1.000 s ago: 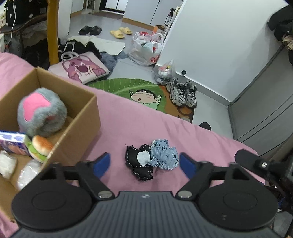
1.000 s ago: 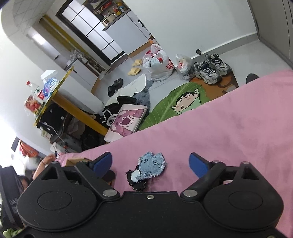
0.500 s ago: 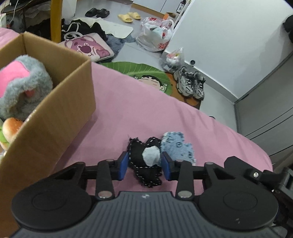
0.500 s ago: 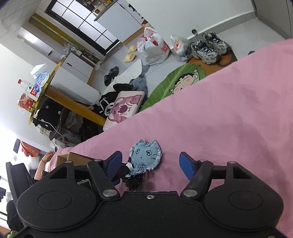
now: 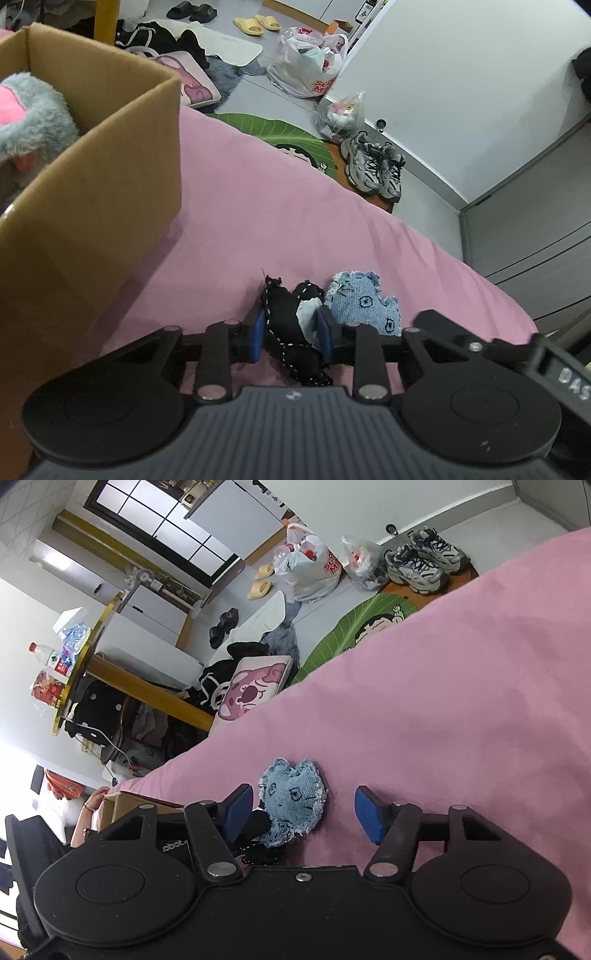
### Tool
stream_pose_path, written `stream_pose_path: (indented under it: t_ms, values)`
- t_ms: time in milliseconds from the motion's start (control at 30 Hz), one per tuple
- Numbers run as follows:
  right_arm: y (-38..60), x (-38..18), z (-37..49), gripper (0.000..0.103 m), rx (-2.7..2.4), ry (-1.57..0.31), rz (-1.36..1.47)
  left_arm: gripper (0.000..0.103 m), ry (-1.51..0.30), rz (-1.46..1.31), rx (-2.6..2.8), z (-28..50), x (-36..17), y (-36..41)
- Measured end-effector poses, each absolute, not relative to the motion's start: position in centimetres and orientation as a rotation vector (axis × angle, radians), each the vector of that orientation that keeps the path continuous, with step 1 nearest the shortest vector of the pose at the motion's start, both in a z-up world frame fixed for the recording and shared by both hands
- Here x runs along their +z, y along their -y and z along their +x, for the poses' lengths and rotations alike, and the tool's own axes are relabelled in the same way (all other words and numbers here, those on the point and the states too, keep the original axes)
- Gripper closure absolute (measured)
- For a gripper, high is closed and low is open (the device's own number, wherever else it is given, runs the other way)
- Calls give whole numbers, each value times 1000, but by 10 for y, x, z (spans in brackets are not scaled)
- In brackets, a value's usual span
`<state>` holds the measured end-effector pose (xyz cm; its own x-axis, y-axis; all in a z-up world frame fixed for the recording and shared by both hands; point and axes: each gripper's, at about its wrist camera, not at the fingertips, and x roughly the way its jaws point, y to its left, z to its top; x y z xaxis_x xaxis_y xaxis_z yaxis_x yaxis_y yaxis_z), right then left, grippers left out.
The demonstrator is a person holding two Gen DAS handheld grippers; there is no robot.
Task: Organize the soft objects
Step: 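Grasp the black-and-white plush with the left tool while the right tool grasps the blue denim plush, then carry the black plush over the box with the left tool while the right tool carries the denim plush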
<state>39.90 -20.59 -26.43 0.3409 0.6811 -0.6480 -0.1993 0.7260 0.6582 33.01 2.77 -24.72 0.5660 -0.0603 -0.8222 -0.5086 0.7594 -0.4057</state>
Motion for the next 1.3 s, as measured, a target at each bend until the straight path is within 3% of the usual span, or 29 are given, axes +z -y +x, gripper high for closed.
stream_pose_path:
  t_ms: [100,533,1300]
  values:
    - [204,-269,399,44,606,-1099,535,82,-952,-676,278,329,-246,-27]
    - [208,-271,392,86,604,-1112,578,85,-1020,-667,203,325,-238,-17]
    - [214,-187,348,87,564,-927,431,85,-895,-513,221,272,-144,-18]
